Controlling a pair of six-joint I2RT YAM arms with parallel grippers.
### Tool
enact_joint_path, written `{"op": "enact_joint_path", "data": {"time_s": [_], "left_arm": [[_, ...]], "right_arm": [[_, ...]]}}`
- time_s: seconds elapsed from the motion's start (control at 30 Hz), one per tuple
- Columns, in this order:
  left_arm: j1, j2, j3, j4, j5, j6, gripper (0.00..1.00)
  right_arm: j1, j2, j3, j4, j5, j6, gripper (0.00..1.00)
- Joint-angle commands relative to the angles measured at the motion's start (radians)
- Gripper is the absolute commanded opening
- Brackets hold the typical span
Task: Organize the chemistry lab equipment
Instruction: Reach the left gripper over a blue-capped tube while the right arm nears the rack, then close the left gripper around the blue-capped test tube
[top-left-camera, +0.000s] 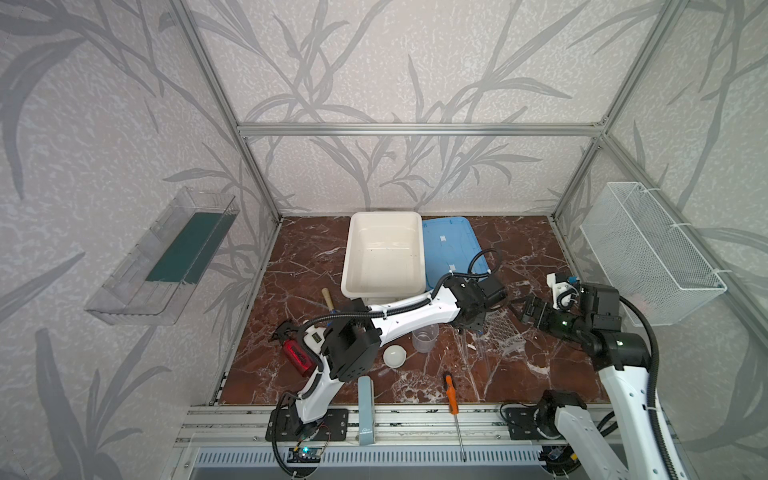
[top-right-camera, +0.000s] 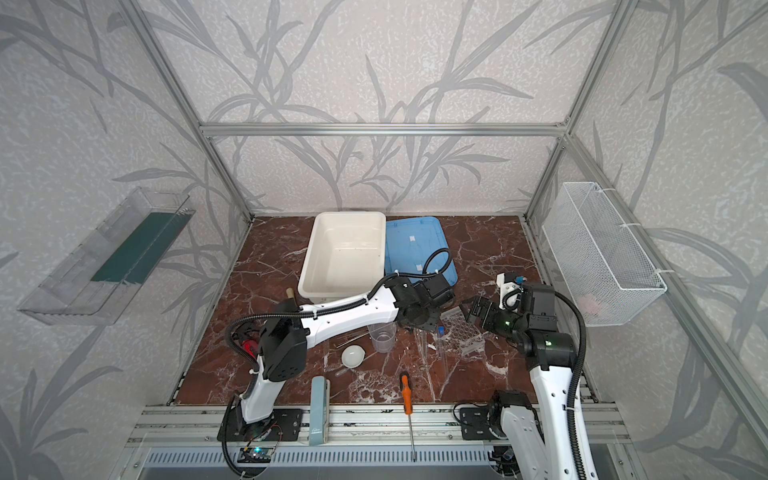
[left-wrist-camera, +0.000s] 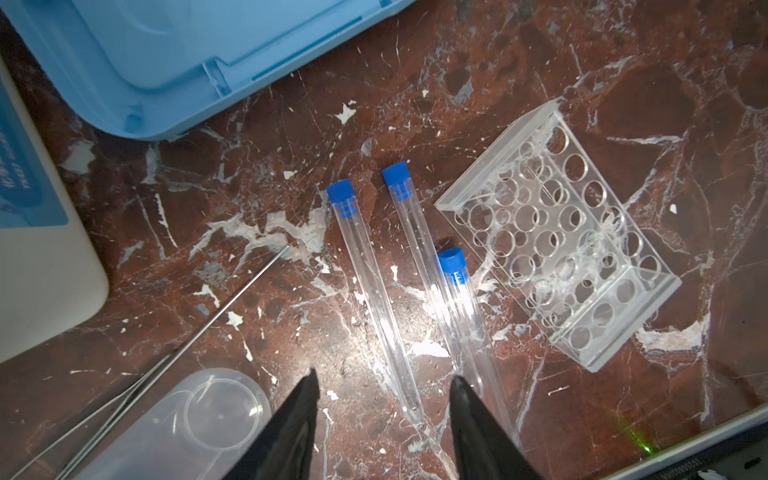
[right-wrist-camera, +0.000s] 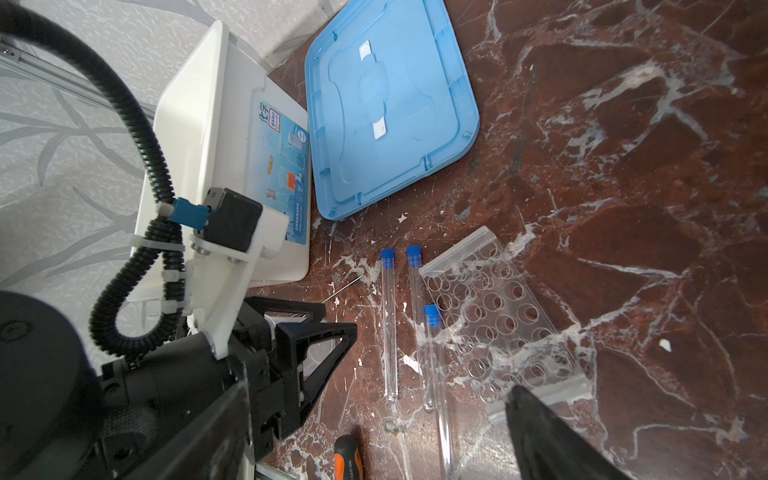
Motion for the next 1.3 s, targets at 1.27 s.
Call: {"op": "enact_joint_path", "data": {"time_s": [1.27], "left_arm": [[0.008, 0.177, 0.031, -0.115, 0.075, 0.019, 0.32]], "right_arm": [[-0.002, -0.034, -0.061, 0.046, 0.063, 0.044, 0.94]]}}
